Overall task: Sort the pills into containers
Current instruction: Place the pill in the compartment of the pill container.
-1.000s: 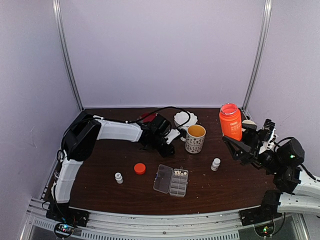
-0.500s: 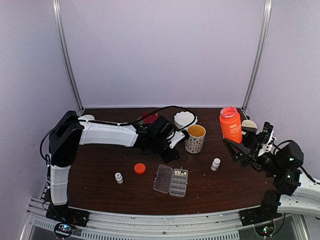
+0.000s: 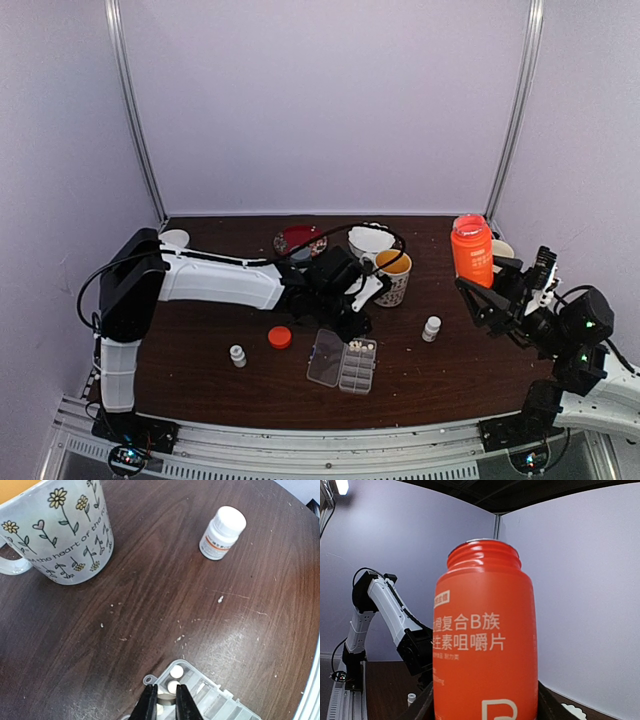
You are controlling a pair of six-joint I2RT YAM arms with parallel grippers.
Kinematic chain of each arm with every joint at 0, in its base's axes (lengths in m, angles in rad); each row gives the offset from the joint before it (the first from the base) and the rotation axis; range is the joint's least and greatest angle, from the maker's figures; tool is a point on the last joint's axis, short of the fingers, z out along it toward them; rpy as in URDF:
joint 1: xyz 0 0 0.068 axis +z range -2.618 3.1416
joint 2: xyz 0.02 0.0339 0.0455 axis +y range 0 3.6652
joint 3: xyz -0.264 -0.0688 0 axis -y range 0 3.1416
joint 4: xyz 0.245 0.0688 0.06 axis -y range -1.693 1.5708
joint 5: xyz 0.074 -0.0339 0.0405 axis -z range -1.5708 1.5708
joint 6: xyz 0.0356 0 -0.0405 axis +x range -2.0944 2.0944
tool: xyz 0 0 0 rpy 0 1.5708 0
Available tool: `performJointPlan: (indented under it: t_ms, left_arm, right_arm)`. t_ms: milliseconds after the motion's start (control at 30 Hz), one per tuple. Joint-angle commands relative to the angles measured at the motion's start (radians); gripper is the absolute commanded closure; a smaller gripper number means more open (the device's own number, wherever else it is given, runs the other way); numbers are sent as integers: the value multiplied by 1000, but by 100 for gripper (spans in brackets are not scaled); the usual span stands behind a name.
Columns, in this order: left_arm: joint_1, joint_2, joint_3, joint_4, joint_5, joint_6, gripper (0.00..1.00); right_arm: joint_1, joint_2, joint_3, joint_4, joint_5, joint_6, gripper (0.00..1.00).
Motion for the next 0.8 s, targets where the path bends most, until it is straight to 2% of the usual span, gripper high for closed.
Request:
performJointPlan:
  t_ms: [0,633,700,767]
  left_arm:
    - [5,26,-11,67,9,-30,87]
    - [-21,84,-1,70,49,-34,86]
    - [-21,87,2,71,48,-36,83]
    - [-20,88,-1,72,40,-36,75]
  right_arm:
    - [-5,-33,2,-17,22,10,100]
    - [-5,-50,-9,-38,35,9,100]
    - [-5,-50,-9,-37,35,10,100]
    - [-4,-47,-9,-36,34,11,100]
